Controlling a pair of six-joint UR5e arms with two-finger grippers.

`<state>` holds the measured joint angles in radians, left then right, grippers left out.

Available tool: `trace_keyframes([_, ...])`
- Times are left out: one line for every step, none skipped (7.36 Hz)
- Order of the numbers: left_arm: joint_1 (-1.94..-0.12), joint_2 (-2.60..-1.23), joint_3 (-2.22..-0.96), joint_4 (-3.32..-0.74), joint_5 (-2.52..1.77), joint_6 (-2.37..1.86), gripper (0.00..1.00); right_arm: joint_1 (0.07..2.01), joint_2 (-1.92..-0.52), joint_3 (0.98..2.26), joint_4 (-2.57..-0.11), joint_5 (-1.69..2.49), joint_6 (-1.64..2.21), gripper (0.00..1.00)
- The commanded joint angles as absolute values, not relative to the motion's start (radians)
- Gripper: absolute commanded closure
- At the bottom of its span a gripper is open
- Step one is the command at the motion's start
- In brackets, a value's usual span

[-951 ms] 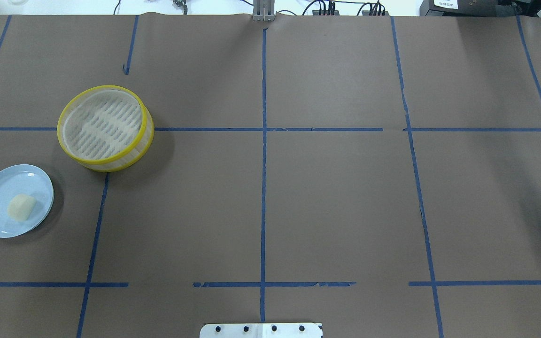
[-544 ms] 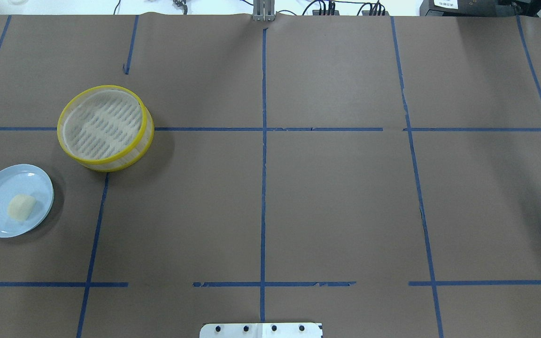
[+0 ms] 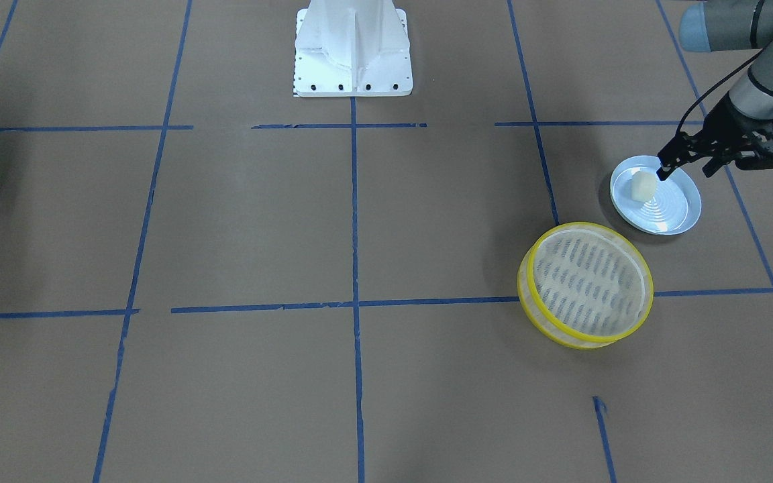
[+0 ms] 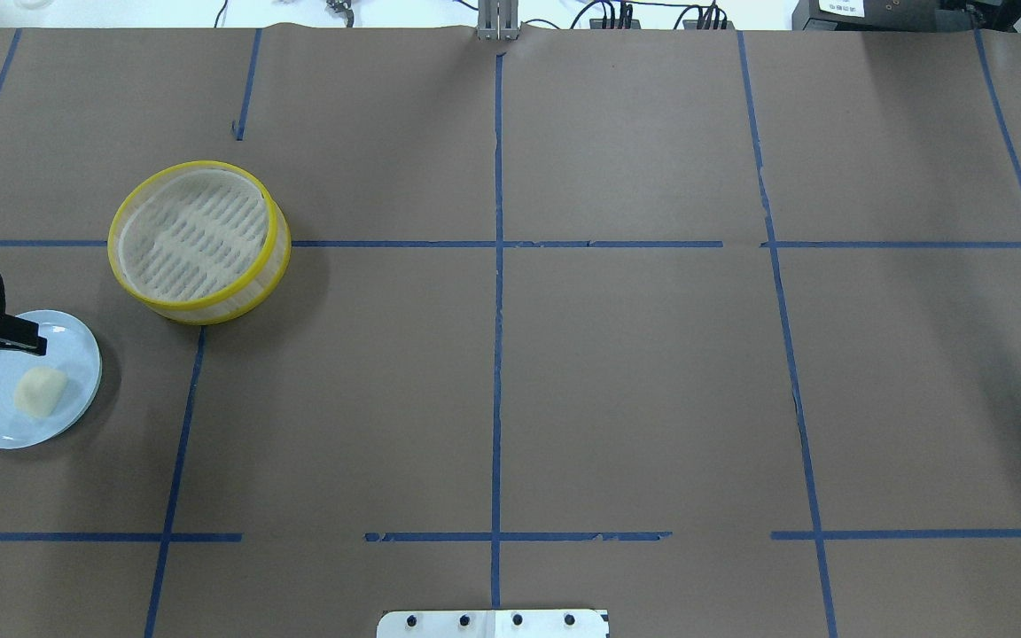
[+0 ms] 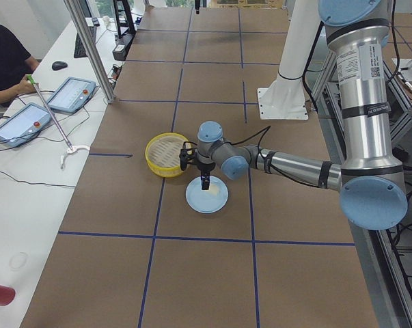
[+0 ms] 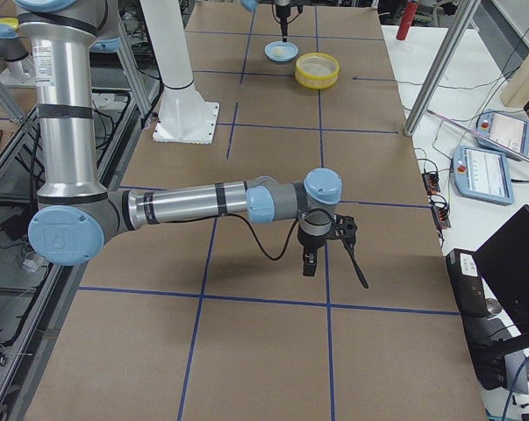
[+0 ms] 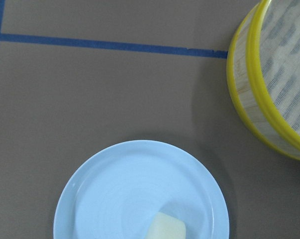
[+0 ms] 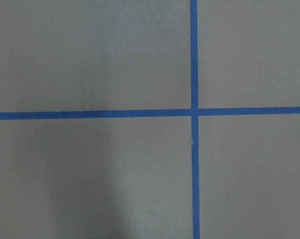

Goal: Place bun in steamer
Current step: 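Move the left gripper down over the pale bun on the blue plate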

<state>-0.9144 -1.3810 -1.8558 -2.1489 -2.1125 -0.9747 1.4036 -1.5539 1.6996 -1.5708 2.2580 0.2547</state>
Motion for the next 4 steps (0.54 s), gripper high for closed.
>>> trace_keyframes([-0.849, -1.378, -1.841, -2.181, -2.079, -1.009, 0.00, 1.404, -1.554, 1.700, -1.571, 2.258, 0.255, 0.00])
trace_keyframes([-0.842, -1.378, -1.838, -2.181, -2.057, -1.008, 0.00, 1.404, -1.554, 1.700, -1.571, 2.258, 0.255, 0.00])
trace_keyframes([-0.835, -1.378, -1.823, -2.181, -2.056, -1.008, 0.00, 1.404, -1.554, 1.700, -1.571, 2.258, 0.255, 0.00])
trace_keyframes([-0.831, -1.379, -1.806, -2.181, -2.054, -1.003, 0.00, 1.404, -1.554, 1.700, -1.571, 2.258, 0.255, 0.00])
